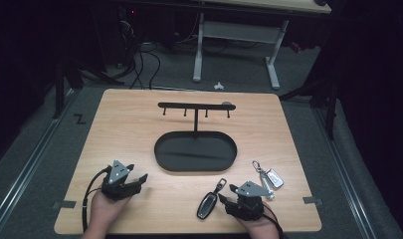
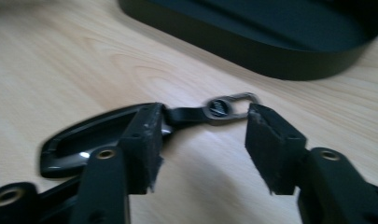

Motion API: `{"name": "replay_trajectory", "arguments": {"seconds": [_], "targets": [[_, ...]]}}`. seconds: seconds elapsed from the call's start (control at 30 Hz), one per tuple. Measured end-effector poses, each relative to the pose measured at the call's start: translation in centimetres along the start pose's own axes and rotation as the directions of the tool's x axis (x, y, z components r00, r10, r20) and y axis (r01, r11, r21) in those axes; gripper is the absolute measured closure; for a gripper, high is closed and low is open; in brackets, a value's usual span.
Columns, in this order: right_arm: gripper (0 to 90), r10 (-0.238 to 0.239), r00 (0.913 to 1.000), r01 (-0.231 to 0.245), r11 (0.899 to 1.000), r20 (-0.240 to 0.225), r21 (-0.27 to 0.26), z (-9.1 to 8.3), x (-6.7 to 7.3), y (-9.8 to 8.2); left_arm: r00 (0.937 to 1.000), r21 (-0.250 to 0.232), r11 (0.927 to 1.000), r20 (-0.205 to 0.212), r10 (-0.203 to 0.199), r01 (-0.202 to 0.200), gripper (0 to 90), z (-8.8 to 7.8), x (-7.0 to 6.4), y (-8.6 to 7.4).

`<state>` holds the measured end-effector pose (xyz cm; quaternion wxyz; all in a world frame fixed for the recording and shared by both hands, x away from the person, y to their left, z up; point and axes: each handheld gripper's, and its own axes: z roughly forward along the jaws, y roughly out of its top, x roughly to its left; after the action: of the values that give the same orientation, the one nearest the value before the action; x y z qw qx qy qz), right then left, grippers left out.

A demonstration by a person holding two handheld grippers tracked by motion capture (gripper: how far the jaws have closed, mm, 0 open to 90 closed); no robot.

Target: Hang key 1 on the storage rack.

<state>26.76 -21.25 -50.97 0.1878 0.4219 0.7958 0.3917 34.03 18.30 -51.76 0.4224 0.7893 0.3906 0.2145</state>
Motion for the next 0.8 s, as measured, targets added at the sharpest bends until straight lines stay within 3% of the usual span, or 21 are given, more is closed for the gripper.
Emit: {"name": "replay_trajectory", "arguments": {"seconds": [0.13, 0.23, 0.33, 0.6, 0.8], "targets": [[68.1, -0.031, 0.9972, 0.033, 0.999, -0.067, 0.018, 0.5, 1.4, 0.3, 1.0, 0.009, 0.9999, 0.004, 0.004, -0.004, 36.7, 0.1, 0.0, 0.0], [82.9, -0.059, 0.9941, 0.061, 0.998, -0.091, 0.016, 0.7, 2.2, 0.5, 1.0, 0.01, 0.9999, 0.005, 0.004, -0.004, 36.6, 0.2, 0.0, -0.1], [89.9, -0.082, 0.9887, 0.085, 0.996, -0.126, 0.016, 0.9, 2.8, 0.6, 1.0, 0.014, 0.9999, 0.007, 0.004, -0.004, 36.6, 0.2, 0.0, -0.1], [90.0, -0.143, 0.9731, 0.156, 0.986, -0.181, 0.058, 1.9, 4.3, 0.5, 1.0, 0.018, 0.9998, 0.009, 0.004, -0.005, 36.6, 0.2, 0.0, -0.2], [90.0, -0.156, 0.9702, 0.172, 0.982, -0.186, 0.076, 1.9, 4.3, 0.3, 0.9999, 0.02, 0.9998, 0.012, 0.008, -0.009, 36.7, 0.3, 0.0, -0.2]]}}
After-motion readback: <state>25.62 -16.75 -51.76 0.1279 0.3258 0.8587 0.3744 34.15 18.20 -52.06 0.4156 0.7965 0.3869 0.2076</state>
